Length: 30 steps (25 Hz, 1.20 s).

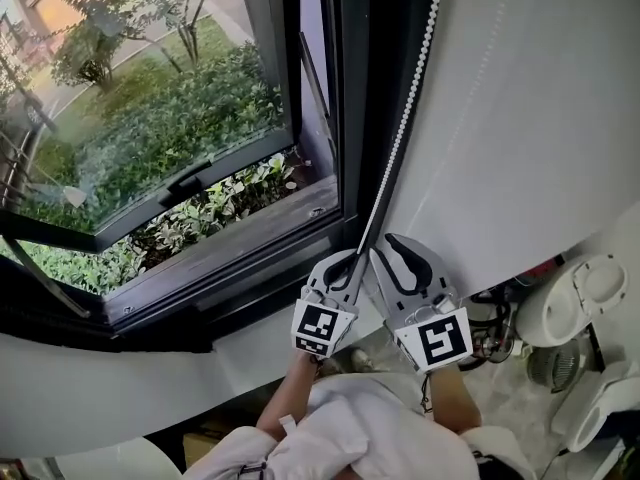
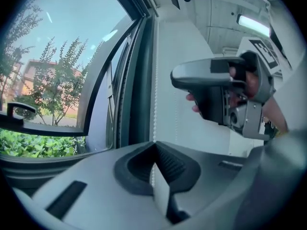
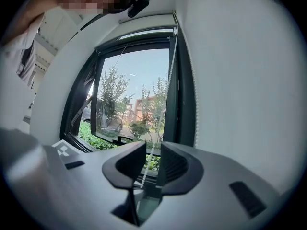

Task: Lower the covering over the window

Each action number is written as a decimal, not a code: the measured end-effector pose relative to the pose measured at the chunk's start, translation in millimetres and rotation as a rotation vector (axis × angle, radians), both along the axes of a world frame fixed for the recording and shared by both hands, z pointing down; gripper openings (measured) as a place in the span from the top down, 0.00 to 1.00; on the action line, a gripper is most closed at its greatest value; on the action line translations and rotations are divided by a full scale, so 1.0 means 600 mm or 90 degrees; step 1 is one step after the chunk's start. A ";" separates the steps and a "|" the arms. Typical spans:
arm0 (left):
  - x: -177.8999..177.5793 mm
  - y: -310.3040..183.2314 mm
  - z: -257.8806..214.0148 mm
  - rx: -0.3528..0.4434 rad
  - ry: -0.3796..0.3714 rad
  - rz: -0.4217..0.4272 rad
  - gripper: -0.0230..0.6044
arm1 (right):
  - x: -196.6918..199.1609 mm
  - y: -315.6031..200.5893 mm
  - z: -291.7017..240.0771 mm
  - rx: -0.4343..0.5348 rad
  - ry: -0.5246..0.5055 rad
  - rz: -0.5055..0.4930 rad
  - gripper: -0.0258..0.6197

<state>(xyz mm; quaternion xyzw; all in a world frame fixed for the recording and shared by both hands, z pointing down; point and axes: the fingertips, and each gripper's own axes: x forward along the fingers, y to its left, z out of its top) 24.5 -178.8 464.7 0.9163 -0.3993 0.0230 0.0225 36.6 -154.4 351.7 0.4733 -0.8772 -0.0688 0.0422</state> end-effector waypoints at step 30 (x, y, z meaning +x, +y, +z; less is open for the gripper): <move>0.020 0.073 0.088 -0.071 -0.001 0.044 0.94 | -0.031 0.001 0.008 0.026 -0.072 -0.042 0.94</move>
